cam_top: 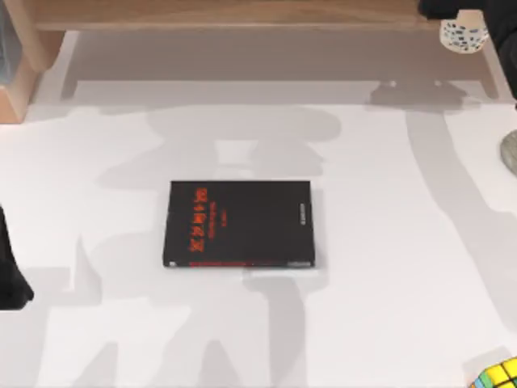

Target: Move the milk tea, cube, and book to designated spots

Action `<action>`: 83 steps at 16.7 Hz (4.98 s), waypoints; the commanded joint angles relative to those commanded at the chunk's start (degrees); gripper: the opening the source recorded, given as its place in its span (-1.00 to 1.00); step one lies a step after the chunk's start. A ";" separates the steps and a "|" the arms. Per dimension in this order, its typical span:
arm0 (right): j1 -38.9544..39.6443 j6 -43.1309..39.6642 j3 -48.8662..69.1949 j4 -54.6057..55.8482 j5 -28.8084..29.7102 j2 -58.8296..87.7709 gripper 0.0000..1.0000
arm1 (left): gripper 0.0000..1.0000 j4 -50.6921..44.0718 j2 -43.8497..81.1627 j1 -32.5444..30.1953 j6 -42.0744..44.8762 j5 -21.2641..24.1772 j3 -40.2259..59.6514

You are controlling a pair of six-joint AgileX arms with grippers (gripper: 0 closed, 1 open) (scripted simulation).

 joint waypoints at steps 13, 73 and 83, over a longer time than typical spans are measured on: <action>-20.81 0.09 -20.06 28.65 -21.50 8.41 -1.00 | 1.00 0.00 0.00 0.00 0.00 0.00 0.00; -24.12 0.11 -28.41 37.60 -23.73 10.06 1.00 | 1.00 0.00 0.00 0.00 0.00 0.00 0.00; -24.25 0.16 -30.31 29.30 -24.27 -1.00 1.00 | 1.00 0.00 0.00 0.00 0.00 0.00 0.00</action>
